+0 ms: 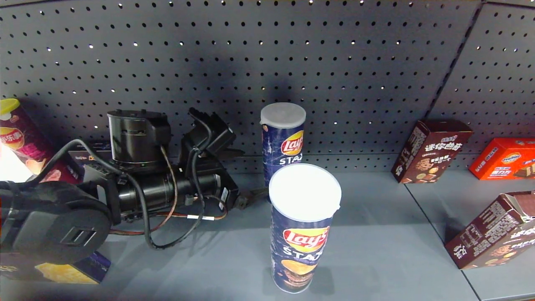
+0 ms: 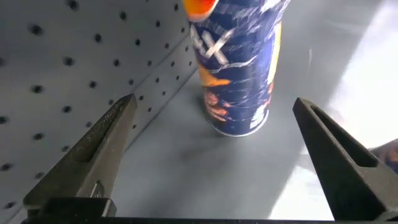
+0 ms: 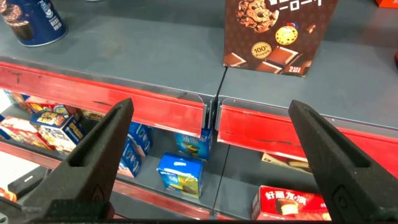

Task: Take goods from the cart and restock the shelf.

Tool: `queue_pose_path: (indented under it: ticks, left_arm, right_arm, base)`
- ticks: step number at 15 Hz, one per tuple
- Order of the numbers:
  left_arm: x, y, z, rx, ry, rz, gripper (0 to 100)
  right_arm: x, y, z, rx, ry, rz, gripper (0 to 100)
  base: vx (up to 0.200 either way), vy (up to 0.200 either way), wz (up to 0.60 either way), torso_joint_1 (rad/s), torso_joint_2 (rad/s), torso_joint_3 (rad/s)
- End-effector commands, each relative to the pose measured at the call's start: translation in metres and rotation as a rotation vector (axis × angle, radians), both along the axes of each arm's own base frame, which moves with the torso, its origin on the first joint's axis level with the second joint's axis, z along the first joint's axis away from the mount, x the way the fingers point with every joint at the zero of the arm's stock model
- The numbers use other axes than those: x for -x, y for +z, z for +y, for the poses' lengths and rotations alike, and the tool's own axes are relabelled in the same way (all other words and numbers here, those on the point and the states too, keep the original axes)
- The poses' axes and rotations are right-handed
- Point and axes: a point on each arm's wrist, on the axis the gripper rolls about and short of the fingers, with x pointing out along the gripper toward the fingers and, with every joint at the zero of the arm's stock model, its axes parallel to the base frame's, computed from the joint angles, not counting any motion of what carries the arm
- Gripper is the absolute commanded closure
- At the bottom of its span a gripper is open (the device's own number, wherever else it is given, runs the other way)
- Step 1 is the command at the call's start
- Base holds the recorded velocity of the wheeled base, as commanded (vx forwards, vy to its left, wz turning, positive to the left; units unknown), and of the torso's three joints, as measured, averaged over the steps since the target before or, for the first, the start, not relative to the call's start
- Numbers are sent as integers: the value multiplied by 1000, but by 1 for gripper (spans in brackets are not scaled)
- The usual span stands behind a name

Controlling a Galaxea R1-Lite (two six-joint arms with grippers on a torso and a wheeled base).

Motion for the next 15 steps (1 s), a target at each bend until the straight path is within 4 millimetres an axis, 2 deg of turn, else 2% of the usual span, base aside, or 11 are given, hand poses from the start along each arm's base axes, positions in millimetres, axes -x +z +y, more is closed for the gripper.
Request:
queue_pose_path:
  ticks: [1,6,15]
  left_arm:
    - [-8,-10,-6,-13,-8,25,0]
    - [-26,-12,-16,-11,-1,15,0]
    - [-33,-11,-10,-12,44,4,0]
  right_arm:
    - [0,0,0,1,0,1,0]
    - [0,0,0,1,0,1,0]
    - [0,0,0,1,0,1,0]
  base:
    - [0,0,0,0,0,0]
    - [0,0,0,0,0,0]
    - [0,0,0,0,0,0]
